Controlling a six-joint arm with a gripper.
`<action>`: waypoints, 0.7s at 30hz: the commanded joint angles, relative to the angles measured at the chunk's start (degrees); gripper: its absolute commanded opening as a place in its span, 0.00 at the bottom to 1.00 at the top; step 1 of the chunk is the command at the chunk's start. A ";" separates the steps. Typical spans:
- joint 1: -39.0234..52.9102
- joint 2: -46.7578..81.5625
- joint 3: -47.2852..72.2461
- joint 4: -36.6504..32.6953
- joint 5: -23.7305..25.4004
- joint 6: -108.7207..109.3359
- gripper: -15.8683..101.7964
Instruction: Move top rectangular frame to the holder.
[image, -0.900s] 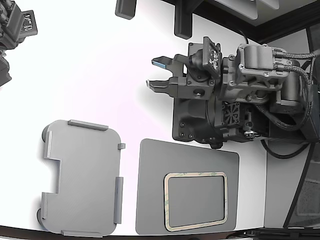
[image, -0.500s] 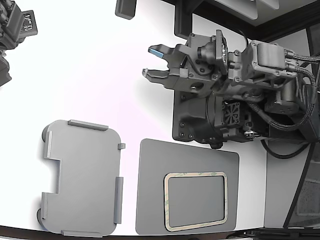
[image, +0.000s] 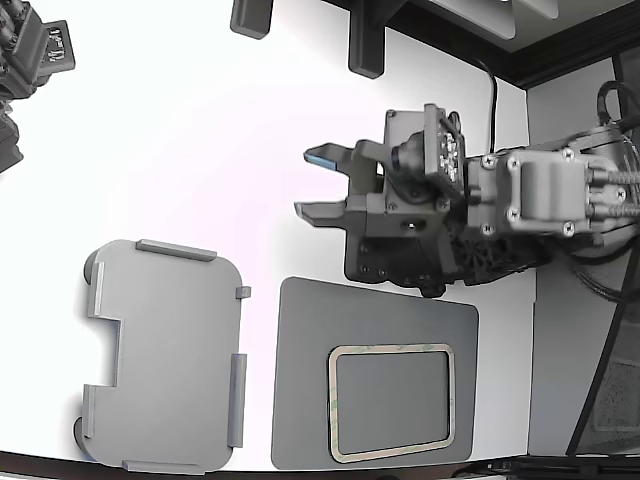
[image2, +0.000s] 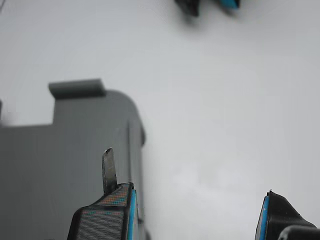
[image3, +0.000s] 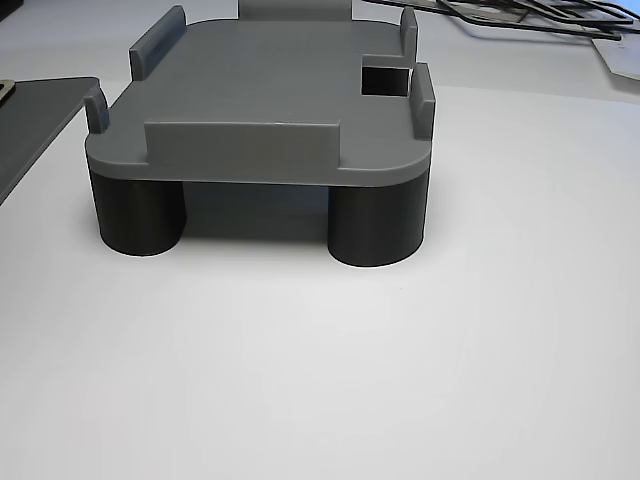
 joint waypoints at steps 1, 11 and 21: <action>7.82 -2.90 -5.19 4.48 -0.09 5.71 0.98; 19.60 -11.16 -9.58 13.97 -1.49 16.08 0.95; 36.39 -24.70 -16.44 25.75 -0.62 35.77 0.98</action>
